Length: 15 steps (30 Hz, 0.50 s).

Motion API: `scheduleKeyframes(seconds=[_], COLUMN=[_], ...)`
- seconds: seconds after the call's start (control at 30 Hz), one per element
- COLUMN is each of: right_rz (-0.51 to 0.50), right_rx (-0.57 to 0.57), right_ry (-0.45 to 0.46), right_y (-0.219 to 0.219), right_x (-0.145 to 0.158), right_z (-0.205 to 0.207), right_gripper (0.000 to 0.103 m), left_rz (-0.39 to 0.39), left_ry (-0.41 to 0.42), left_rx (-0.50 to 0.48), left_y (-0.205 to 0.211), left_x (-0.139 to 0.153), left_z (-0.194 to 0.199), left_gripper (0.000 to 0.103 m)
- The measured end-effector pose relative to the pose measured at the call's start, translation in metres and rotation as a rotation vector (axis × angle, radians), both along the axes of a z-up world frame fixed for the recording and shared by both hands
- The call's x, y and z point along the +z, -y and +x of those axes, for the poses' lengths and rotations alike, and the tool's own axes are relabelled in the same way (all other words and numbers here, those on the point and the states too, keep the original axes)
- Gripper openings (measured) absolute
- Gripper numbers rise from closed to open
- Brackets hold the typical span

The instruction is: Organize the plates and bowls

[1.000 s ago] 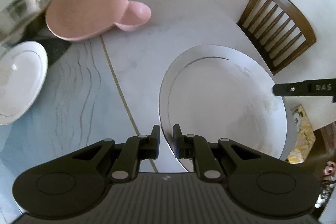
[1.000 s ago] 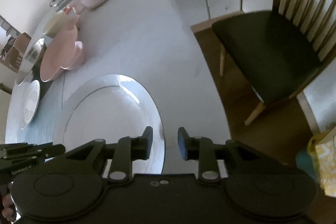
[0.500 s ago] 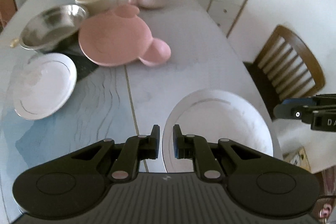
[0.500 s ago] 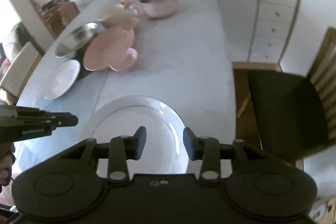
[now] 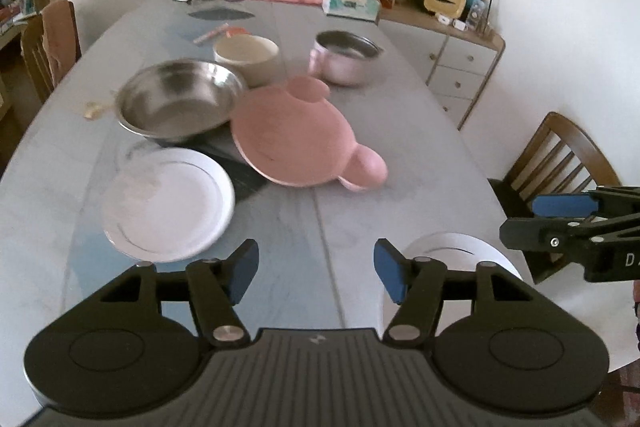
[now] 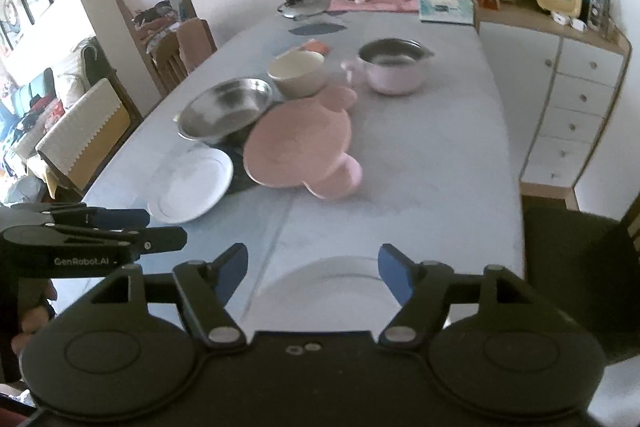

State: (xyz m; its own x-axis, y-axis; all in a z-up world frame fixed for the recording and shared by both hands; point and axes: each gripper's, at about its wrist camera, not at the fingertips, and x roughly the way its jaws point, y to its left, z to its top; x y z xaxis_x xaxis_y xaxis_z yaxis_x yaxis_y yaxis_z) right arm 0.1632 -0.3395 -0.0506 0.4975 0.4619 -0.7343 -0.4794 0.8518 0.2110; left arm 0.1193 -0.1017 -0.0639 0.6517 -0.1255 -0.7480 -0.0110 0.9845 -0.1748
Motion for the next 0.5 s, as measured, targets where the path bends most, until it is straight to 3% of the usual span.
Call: scheduleKeyframes(seconds=[0.27,0.5], right_rz=[0.016,0.013], right_rx=[-0.002,-0.06], right_ry=[0.03,0.052], right_y=[-0.064,-0.114], right_x=[0.009,0.004], right_z=[0.001,0.008], right_gripper=[0.093,0.101], left_rz=[0.037,0.047], left_ry=[0.045,0.059], left_rx=[-0.005,-0.013], left_y=[-0.06,-0.11], left_x=[0.009,0.006], left_z=[-0.001,0.007], left_gripper=[0.077,0.078])
